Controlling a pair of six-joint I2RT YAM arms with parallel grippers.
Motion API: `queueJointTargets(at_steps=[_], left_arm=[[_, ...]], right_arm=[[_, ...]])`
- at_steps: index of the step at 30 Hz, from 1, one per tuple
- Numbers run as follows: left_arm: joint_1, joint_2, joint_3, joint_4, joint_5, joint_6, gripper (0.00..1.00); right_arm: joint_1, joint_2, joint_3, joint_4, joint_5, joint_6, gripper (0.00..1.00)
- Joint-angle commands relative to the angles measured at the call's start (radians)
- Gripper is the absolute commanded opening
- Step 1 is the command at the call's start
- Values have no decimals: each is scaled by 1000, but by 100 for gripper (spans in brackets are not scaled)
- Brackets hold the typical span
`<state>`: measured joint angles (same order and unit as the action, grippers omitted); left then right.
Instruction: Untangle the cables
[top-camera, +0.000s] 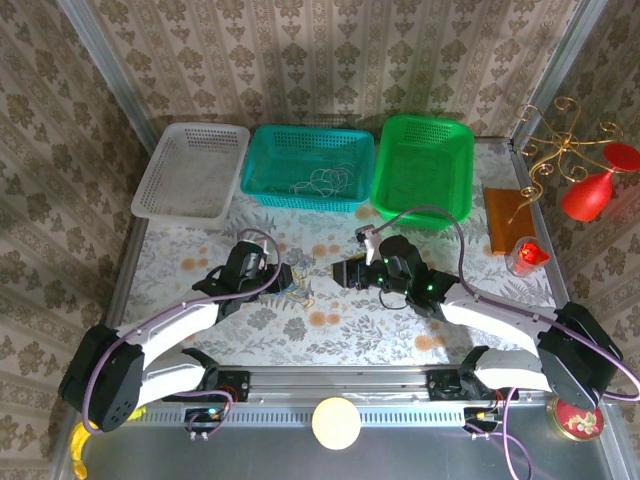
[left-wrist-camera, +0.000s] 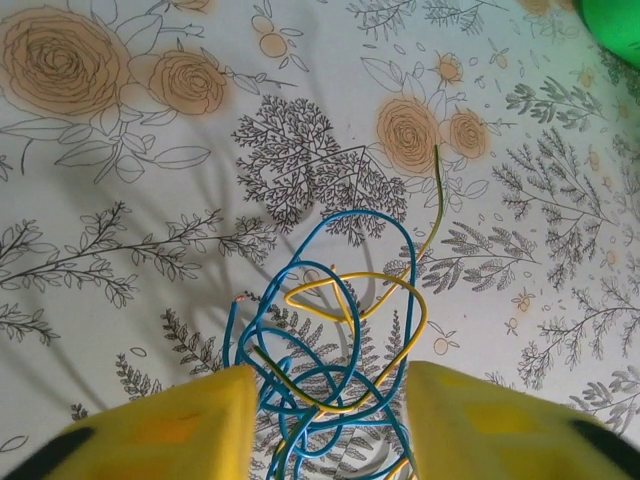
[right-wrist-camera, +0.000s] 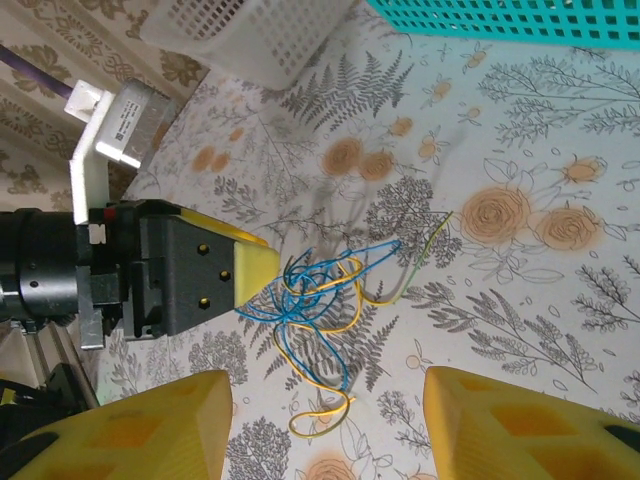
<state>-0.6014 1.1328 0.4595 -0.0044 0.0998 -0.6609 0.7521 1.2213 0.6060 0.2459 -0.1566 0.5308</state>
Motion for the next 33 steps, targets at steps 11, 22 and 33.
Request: queueJointTargets(at_steps=[11, 22, 33], left_arm=[[-3, -20, 110, -10, 61, 98, 0], [-22, -68, 262, -62, 135, 40, 0], [-67, -70, 350, -45, 155, -19, 0]], right_arm=[[68, 88, 9, 134, -18, -44, 55], [94, 188, 61, 238, -5, -120, 58], [107, 297, 170, 289, 101, -133, 57]])
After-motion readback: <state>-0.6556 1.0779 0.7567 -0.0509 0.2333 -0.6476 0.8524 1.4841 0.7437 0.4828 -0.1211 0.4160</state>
